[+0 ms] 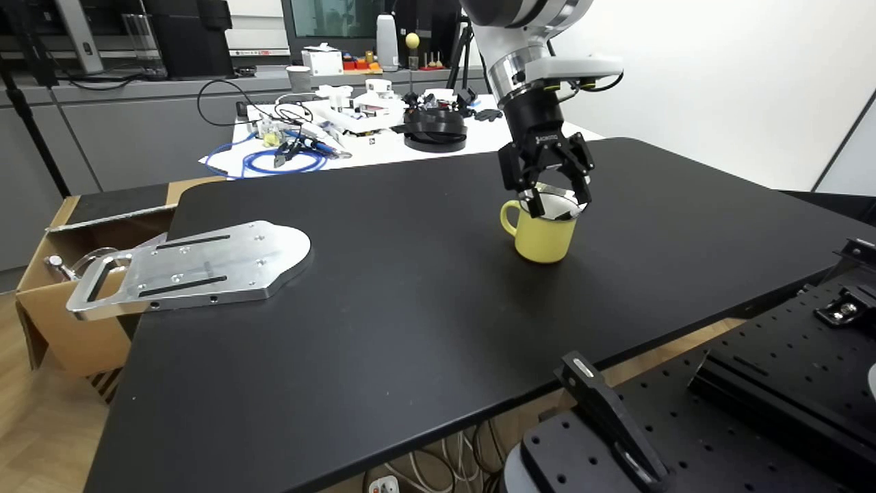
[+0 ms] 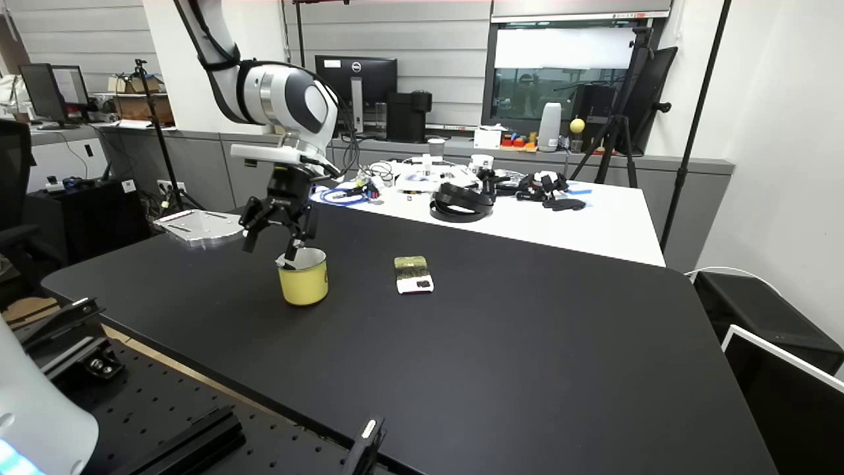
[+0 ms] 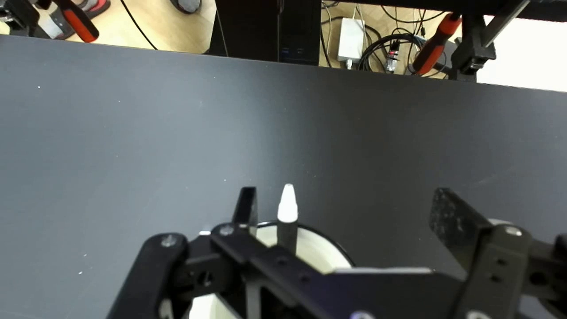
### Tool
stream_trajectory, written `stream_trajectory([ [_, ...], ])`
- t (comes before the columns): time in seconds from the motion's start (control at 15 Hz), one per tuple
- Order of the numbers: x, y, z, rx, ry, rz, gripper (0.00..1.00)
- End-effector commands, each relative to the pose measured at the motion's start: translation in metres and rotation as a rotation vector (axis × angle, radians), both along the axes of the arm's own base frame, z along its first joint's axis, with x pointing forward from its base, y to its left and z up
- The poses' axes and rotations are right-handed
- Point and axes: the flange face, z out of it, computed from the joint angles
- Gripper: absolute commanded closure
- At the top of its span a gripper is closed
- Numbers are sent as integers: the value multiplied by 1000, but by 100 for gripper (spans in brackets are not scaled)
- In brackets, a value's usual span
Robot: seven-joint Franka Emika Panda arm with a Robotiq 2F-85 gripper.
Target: Pick up the pen from the yellow cup and put it on the table.
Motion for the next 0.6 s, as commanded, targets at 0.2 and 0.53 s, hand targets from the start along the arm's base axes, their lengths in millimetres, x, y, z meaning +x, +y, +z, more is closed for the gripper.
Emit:
stream_trajectory([
  [0.2,-2,-11,-1,-3,8,-28,0],
  [0.53,-6,-18,-5,-9,18,-40,0],
])
